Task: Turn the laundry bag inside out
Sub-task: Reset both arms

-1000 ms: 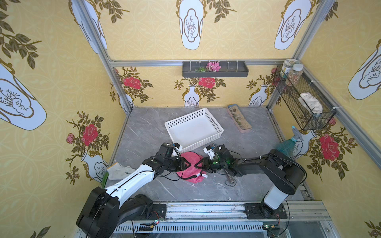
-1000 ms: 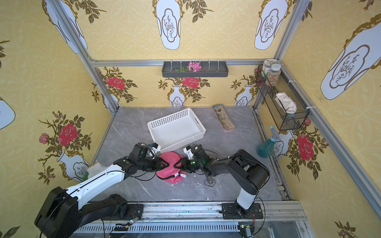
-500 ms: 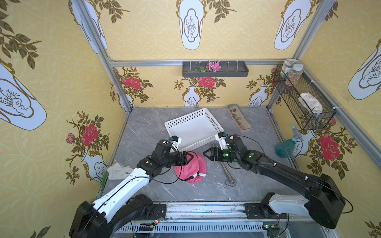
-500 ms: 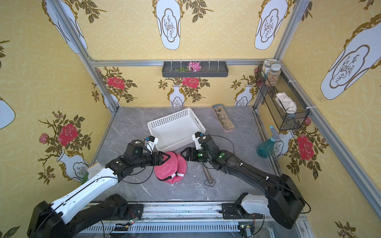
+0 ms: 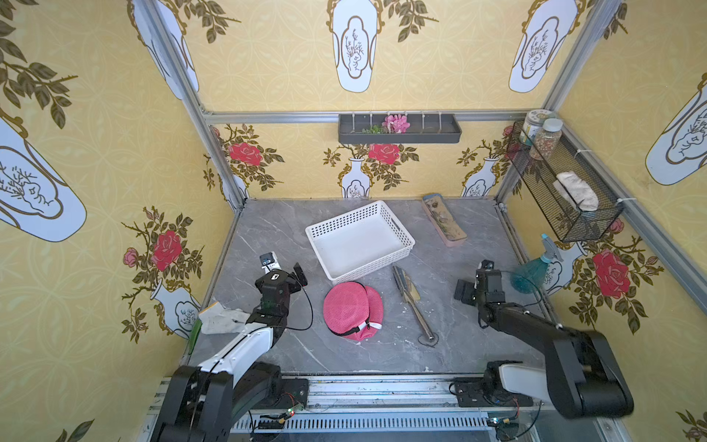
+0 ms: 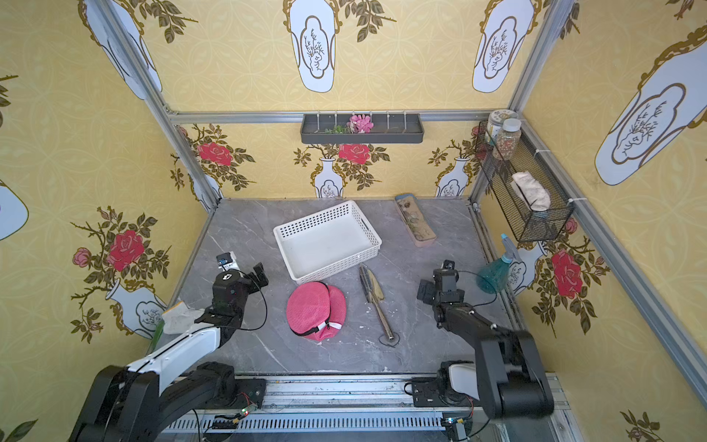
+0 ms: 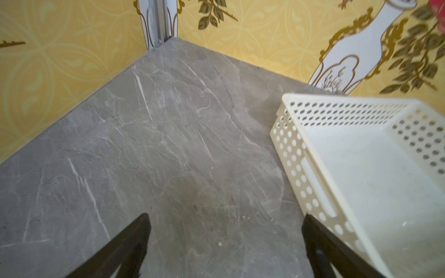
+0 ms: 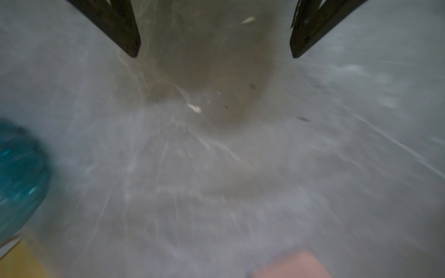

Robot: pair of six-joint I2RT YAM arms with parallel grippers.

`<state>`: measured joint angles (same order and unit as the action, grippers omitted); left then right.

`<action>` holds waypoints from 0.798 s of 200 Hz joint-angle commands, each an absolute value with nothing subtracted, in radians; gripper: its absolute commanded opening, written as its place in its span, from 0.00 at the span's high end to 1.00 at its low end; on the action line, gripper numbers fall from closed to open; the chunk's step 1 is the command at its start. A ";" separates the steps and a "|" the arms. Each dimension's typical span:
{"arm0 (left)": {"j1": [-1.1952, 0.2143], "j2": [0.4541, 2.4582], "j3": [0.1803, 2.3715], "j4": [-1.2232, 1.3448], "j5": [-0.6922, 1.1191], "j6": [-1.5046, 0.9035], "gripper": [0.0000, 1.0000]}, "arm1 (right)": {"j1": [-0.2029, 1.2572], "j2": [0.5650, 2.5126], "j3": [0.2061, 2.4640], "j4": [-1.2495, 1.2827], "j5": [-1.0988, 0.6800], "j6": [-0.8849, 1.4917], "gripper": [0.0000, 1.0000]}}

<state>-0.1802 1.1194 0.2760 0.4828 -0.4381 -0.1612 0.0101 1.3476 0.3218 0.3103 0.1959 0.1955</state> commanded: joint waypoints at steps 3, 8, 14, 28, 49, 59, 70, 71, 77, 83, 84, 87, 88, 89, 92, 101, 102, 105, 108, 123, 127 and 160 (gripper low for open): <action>-0.137 1.208 0.247 1.003 -0.417 0.020 0.00 | 0.019 1.381 0.273 0.770 0.135 0.052 0.03; -0.121 1.231 0.258 1.019 -0.395 0.023 0.00 | 0.010 1.400 0.215 0.885 0.117 0.052 0.03; -0.108 1.236 0.287 0.959 -0.376 0.013 0.00 | -0.003 1.444 0.177 1.037 0.117 0.058 0.03; -0.105 1.159 0.367 0.675 -0.357 -0.022 0.01 | -0.003 1.403 0.223 0.875 0.080 0.046 0.03; -0.113 0.966 0.264 0.579 -0.311 -0.074 0.01 | -0.007 1.421 0.214 0.922 0.094 0.061 0.03; -0.112 0.961 0.213 0.585 -0.388 -0.076 0.00 | -0.014 1.423 0.214 0.921 0.097 0.070 0.03; -0.109 1.002 0.161 0.649 -0.453 -0.050 0.00 | -0.016 1.437 0.215 0.944 0.094 0.072 0.03; -0.108 1.007 0.155 0.660 -0.453 -0.049 0.00 | -0.017 1.436 0.217 0.942 0.094 0.073 0.03; -0.098 1.034 0.121 0.774 -0.431 -0.028 0.00 | -0.018 1.432 0.220 0.923 0.095 0.075 0.03; -0.092 1.057 0.101 0.870 -0.404 -0.014 0.00 | -0.018 1.431 0.220 0.924 0.094 0.075 0.03; -0.089 1.060 0.096 0.885 -0.393 -0.013 0.00 | -0.018 1.432 0.220 0.925 0.094 0.075 0.03; -0.068 1.076 0.082 0.951 -0.348 -0.013 0.00 | -0.020 1.434 0.219 0.930 0.092 0.075 0.03; -0.058 1.082 0.078 0.971 -0.331 -0.015 0.00 | -0.019 1.435 0.219 0.931 0.092 0.075 0.03; -0.048 1.093 0.075 0.988 -0.313 -0.019 0.00 | -0.020 1.435 0.219 0.933 0.092 0.075 0.03; -0.016 1.119 0.078 1.006 -0.272 -0.029 0.00 | -0.020 1.436 0.219 0.935 0.090 0.075 0.03; 0.031 1.233 0.060 1.103 -0.238 -0.079 0.00 | -0.021 1.435 0.218 0.934 0.088 0.077 0.03; 0.036 1.249 0.054 1.128 -0.232 -0.082 0.00 | -0.021 1.434 0.219 0.934 0.088 0.077 0.03; 0.048 1.297 0.047 1.197 -0.213 -0.089 0.00 | -0.022 1.434 0.219 0.933 0.088 0.077 0.03; 0.055 1.338 0.046 1.268 -0.209 -0.087 0.00 | -0.022 1.435 0.218 0.933 0.086 0.077 0.03; 0.059 1.296 0.076 1.133 -0.203 -0.089 0.00 | -0.026 1.437 0.219 0.936 0.085 0.078 0.03; 0.051 1.275 0.080 1.098 -0.227 -0.098 0.00 | -0.026 1.436 0.219 0.935 0.085 0.077 0.03; -0.046 1.314 0.044 1.232 -0.409 -0.054 0.00 | -0.026 1.436 0.219 0.934 0.088 0.078 0.03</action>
<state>-0.0219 1.3109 0.0669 1.1084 -0.3248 -0.0711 -0.0257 1.4349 0.2153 0.8711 0.0849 0.0750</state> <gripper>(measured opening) 0.999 0.973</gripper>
